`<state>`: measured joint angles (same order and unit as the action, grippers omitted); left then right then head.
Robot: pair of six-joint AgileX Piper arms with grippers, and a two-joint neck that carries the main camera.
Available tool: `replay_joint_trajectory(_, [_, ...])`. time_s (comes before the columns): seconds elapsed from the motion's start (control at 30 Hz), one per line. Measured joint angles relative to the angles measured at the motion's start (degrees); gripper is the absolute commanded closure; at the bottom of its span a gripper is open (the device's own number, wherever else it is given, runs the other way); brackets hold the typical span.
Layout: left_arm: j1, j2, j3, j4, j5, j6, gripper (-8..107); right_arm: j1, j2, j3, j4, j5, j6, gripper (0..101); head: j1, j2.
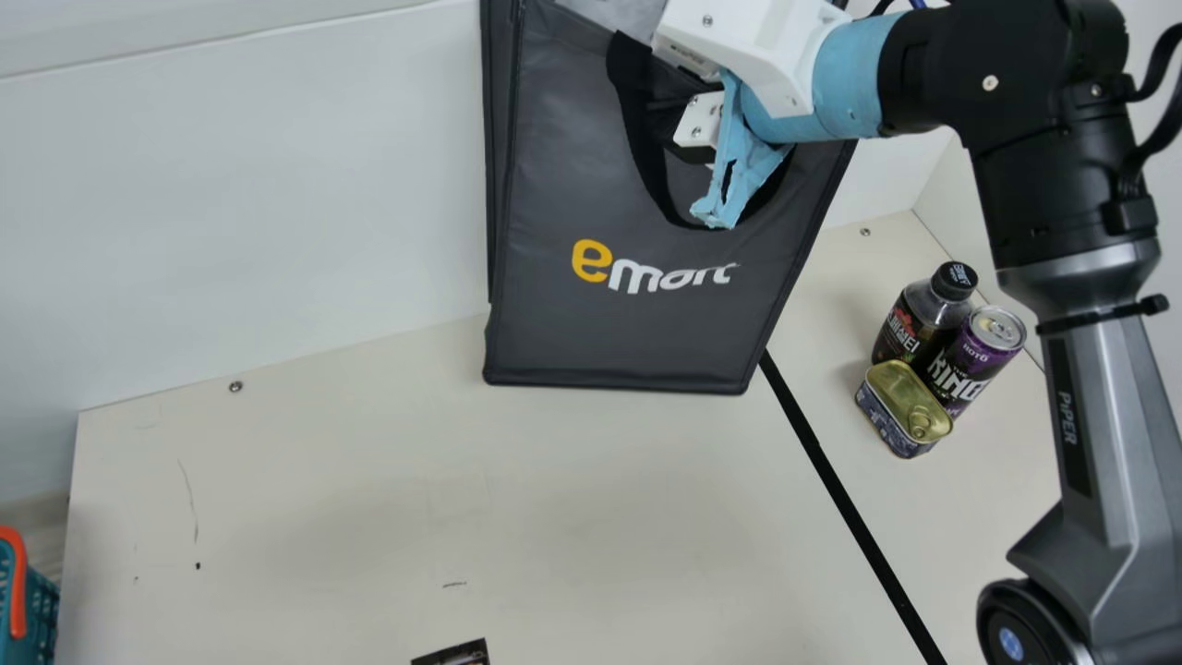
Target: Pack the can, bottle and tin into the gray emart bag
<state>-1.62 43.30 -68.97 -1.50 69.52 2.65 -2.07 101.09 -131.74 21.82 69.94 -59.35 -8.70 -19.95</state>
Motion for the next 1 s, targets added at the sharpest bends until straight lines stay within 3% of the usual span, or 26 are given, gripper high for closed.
replay_joint_trajectory(1.0, [0.0,0.0,0.0,0.0,0.0,0.0,9,8.4,-13.0,9.3,-3.4,0.0,2.4,101,0.0,0.0])
